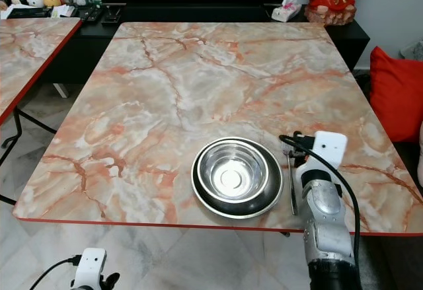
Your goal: Setting the table
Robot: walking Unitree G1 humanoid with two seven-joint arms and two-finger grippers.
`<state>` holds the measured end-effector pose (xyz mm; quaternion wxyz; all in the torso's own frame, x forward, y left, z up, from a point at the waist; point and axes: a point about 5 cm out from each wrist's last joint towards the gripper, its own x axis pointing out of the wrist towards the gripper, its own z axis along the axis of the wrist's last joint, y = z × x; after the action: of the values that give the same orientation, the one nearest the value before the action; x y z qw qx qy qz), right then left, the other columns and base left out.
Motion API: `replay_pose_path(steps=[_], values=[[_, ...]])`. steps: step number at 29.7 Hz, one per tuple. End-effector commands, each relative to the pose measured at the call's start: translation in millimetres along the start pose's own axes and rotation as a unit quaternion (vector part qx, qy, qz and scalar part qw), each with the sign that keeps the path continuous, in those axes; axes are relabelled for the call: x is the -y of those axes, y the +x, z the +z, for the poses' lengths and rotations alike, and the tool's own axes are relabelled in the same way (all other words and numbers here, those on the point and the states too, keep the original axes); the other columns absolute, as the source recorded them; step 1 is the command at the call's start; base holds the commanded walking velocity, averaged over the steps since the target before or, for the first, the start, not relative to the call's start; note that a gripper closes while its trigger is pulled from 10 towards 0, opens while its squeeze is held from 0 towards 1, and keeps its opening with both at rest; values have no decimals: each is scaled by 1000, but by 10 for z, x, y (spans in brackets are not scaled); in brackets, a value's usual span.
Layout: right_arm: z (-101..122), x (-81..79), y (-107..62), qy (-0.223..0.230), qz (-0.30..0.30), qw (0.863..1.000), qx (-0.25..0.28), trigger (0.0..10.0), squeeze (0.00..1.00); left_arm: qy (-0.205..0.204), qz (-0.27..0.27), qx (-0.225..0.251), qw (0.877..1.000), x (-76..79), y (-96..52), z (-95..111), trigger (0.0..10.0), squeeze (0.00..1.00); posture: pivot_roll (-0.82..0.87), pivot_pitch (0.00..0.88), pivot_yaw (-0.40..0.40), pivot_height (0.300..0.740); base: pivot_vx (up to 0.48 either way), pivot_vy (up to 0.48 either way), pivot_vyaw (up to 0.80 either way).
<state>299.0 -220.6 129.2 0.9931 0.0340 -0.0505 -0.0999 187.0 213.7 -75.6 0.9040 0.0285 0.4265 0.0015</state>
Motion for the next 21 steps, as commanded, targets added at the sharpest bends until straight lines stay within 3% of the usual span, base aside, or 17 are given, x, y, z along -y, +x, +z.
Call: replay_pose_path(steps=[1, 8, 21], values=[[52, -5, -47, 8, -3, 1000, 25, 10000, 0, -2, 3, -14, 1000, -25, -18, -71, 10000, 0, -25, 89, 24, 740, 0, 0, 0], [99, -31, -46, 16, -2, 999, 46, 10000, 0, -10, 1, -22, 1000, -16, -21, -100, 10000, 0, -27, 81, 22, 740, 0, 0, 0], [141, -216, -31, 7, 20, 998, 65, 10000, 0, -8, 2, -25, 1000, -30, -25, -112, 10000, 0, -34, 49, 20, 740, 0, 382, 0]])
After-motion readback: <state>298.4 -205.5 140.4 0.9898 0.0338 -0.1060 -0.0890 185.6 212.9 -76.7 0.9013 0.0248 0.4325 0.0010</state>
